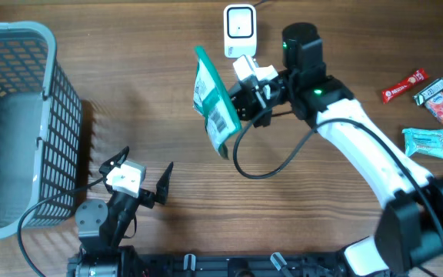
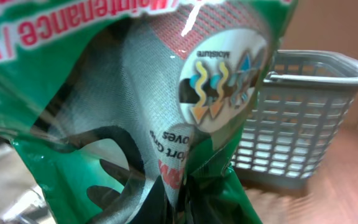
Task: Scan the item barcode
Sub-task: 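Hold the gloves bag up to the scanner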
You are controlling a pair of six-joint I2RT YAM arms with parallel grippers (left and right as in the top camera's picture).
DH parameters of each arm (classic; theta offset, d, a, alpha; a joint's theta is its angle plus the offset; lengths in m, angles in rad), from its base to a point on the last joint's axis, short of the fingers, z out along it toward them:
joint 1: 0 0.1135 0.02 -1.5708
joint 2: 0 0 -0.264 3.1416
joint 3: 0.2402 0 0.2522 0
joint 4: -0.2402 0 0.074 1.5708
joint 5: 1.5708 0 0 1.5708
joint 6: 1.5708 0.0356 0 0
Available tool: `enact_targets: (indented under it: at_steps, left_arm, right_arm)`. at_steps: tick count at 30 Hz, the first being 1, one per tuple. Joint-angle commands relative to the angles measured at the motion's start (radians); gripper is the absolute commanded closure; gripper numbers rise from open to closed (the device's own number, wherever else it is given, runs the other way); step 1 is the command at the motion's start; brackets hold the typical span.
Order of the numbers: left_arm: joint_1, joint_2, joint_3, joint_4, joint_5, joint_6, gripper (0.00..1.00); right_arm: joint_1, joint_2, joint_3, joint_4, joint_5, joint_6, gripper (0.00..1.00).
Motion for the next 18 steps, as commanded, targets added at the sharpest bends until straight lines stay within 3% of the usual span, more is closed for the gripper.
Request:
enact_targets:
  at_steps: [1, 3, 18]
  left_arm:
    - [0.002, -0.003, -0.005, 0.003, 0.012, -0.009, 0.00]
    - [0.002, -0.003, -0.005, 0.003, 0.012, -0.009, 0.00]
    - [0.002, -0.001, -0.005, 0.003, 0.012, -0.009, 0.00]
  right_arm:
    - [0.012, 0.011, 0.003, 0.120, -0.078, -0.090, 0.96]
    - [0.010, 0.011, 0.003, 0.190, -0.077, -0.079, 0.95]
    - [0.005, 0.016, 0.003, 0.126, -0.078, -0.013, 0.96]
